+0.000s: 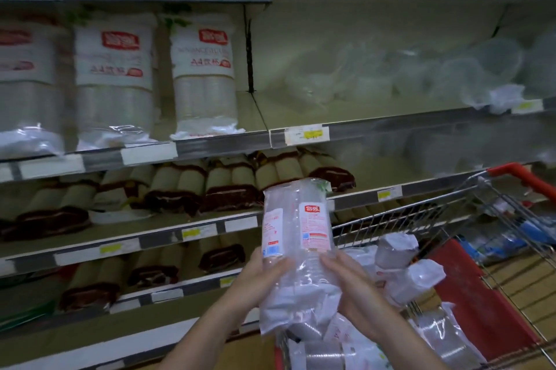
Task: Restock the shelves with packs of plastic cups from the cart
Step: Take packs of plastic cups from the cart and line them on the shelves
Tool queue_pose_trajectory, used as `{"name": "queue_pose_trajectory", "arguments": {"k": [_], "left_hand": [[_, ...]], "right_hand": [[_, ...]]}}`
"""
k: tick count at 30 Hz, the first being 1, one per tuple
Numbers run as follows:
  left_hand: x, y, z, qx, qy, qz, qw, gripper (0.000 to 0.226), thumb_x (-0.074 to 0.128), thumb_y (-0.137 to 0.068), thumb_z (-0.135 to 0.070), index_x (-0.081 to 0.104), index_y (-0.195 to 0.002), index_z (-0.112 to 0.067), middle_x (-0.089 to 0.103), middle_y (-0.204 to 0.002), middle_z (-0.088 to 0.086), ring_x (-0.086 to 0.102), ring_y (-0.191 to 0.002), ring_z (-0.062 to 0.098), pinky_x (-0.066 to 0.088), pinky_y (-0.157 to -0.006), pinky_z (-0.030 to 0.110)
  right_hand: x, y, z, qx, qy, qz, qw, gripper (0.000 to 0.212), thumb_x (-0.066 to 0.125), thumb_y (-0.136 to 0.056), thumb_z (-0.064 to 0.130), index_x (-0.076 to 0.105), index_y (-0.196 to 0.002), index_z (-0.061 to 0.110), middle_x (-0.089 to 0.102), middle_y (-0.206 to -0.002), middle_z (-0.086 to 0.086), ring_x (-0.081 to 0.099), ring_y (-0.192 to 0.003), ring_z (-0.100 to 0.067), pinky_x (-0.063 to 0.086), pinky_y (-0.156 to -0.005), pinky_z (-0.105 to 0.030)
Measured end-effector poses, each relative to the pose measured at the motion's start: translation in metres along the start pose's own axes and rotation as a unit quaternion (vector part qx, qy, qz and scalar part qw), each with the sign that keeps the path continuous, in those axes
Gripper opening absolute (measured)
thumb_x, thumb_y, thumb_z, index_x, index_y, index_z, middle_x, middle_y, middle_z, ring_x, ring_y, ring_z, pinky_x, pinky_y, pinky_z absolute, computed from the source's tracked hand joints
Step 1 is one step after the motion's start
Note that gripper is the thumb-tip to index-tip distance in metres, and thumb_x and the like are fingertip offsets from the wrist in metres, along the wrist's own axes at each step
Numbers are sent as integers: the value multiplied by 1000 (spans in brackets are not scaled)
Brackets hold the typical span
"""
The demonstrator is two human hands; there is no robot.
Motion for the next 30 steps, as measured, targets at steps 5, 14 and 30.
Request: {"name": "queue_pose_trajectory", "arguments": {"k": [5, 14, 30], "left_hand": [[-3, 22, -11, -21, 11, 17, 1000, 93, 76, -52, -66, 40, -130, -27, 69, -114, 0, 71, -94, 18, 57, -64, 29], [-66, 64, -6, 72, 232, 5, 970, 77, 85, -51, -20, 58, -119, 5, 67, -109, 26, 66, -92, 34, 54, -80, 40], [-219, 193, -70, 132, 29, -208, 969, 60, 78, -66, -9, 55, -121, -16, 72, -109, 10, 70, -99, 30, 53, -86, 57]], "right_hand": [[49, -2, 0, -101, 137, 4, 985, 35, 65, -80, 30, 56, -111, 16, 72, -99, -6, 72, -82, -14, 54, -63, -23], [79, -30, 0, -5, 156, 144, 977, 123, 97, -31, 32, 28, -132, 39, 64, -122, -6, 68, -103, -26, 57, -82, -43], [276, -27, 9, 2, 239, 407, 882, 96, 74, -66, -6, 34, -123, 60, 66, -124, -8, 65, -110, -35, 54, -84, -54]]}}
Point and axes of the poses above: each hand's wrist, its own y-axis away from the middle knuckle, its own x-axis out of the palm, z = x × y, the point moved 4 cm from there along -y, towards the middle knuckle
